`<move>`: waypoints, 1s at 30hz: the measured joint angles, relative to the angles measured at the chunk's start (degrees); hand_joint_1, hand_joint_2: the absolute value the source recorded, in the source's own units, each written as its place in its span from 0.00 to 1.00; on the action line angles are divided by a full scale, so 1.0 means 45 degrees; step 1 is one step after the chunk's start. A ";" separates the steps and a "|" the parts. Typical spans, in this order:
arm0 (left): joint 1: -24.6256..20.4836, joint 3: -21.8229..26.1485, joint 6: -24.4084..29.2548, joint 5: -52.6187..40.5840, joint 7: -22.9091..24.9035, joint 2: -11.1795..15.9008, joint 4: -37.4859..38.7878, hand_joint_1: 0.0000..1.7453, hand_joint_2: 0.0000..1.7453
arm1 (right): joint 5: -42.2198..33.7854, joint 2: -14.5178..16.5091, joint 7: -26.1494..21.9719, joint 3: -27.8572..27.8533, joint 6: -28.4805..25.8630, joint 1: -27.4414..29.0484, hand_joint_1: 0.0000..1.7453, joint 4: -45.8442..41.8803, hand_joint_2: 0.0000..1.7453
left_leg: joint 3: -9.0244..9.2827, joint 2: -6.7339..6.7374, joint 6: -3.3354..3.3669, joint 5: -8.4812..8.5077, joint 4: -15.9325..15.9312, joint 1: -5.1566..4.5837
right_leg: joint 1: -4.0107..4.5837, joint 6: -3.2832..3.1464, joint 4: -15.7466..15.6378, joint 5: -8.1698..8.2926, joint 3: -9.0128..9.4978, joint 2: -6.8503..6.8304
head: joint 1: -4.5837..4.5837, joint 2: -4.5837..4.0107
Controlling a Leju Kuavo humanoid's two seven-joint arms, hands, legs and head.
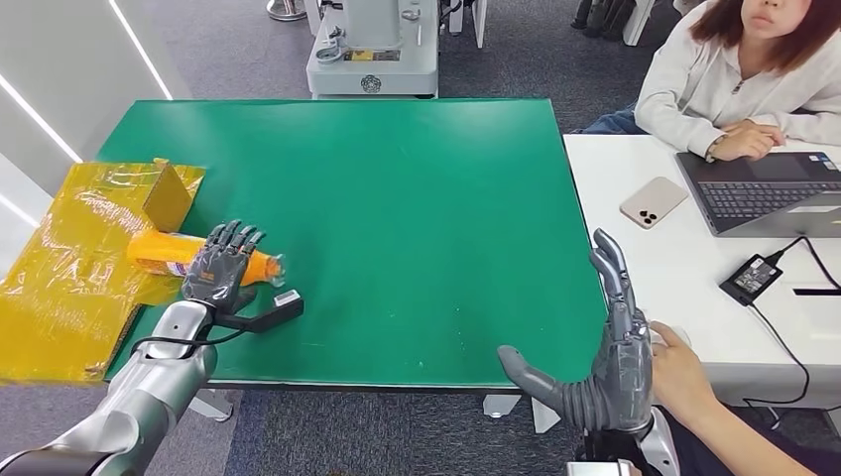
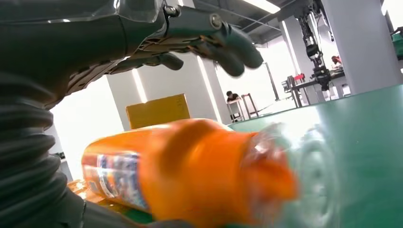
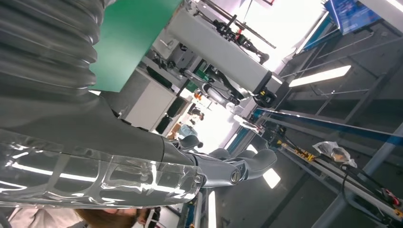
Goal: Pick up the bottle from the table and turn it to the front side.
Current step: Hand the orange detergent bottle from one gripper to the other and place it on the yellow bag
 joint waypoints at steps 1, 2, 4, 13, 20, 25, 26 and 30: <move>-0.0037 0.0013 -0.0106 0.0095 0.0057 -0.0023 0.0000 0.00 1.00 | 0.0005 0.0000 0.0029 -0.0001 -0.0001 0.0028 0.00 -0.0007 1.00 | 0.0001 0.0001 0.0000 0.0000 0.0000 0.0000 | 0.0000 0.0000 0.0000 0.0000 0.0000 0.0001 | 0.0000 0.0000; -0.0069 0.0049 -0.0216 0.0222 0.0106 -0.0044 0.0000 0.00 1.00 | 0.0008 0.0000 0.0056 -0.0004 -0.0002 0.0068 0.00 -0.0022 1.00 | 0.0001 0.0002 0.0000 0.0000 0.0000 0.0000 | 0.0000 0.0000 0.0000 0.0000 0.0000 0.0001 | 0.0001 0.0000; -0.0105 0.0193 -0.0387 0.0486 0.0182 -0.0092 0.0000 0.00 1.00 | 0.0014 -0.0005 0.0087 -0.0007 -0.0005 0.0167 0.00 -0.0075 1.00 | 0.0001 0.0001 0.0000 0.0000 -0.0001 0.0000 | 0.0001 0.0000 0.0001 0.0000 0.0000 0.0001 | 0.0002 0.0000; -0.0080 0.0769 -0.0245 0.0812 0.0045 -0.0241 -0.0021 0.00 1.00 | -0.0180 -0.0034 0.0058 -0.0046 0.0061 0.0512 0.00 -0.0180 1.00 | -0.0001 -0.0001 0.0000 0.0000 0.0000 -0.0001 | 0.0000 0.0000 -0.0001 0.0000 0.0001 0.0000 | 0.0002 0.0000; 0.0246 0.1579 0.0425 0.1728 -0.1690 -0.0854 -0.1093 0.00 1.00 | -0.0121 -0.0033 0.0051 -0.0140 0.0257 0.0644 0.00 -0.0244 1.00 | 0.0000 -0.0005 0.0001 0.0000 0.0003 -0.0003 | -0.0002 0.0001 -0.0003 0.0000 0.0002 -0.0005 | -0.0001 0.0000; 0.1025 0.2154 -0.0401 0.4635 -0.3740 -0.2141 -0.3670 0.00 1.00 | -0.0294 0.0104 0.0066 -0.0315 0.0202 0.0630 0.00 -0.0232 1.00 | -0.0007 -0.0030 0.0005 -0.0003 0.0006 -0.0006 | -0.0004 0.0002 -0.0007 -0.0001 0.0014 -0.0035 | 0.0001 0.0000; 0.1287 0.2058 -0.0736 0.5132 -0.3719 -0.2376 -0.4410 0.00 1.00 | -0.0361 0.0149 0.0058 -0.0346 0.0168 0.0628 0.00 -0.0223 1.00 | -0.0008 -0.0026 0.0006 -0.0005 0.0006 -0.0006 | -0.0004 0.0002 -0.0009 0.0000 0.0014 -0.0032 | 0.0002 0.0000; 0.2816 0.1092 -0.2655 0.8030 -0.3744 -0.3011 -0.8042 0.00 1.00 | -0.0926 0.0375 0.0007 -0.0600 -0.0011 0.0776 0.00 -0.0212 1.00 | 0.0000 -0.0008 0.0017 -0.0031 0.0006 -0.0007 | -0.0006 0.0011 -0.0017 -0.0008 0.0012 -0.0014 | -0.0004 0.0000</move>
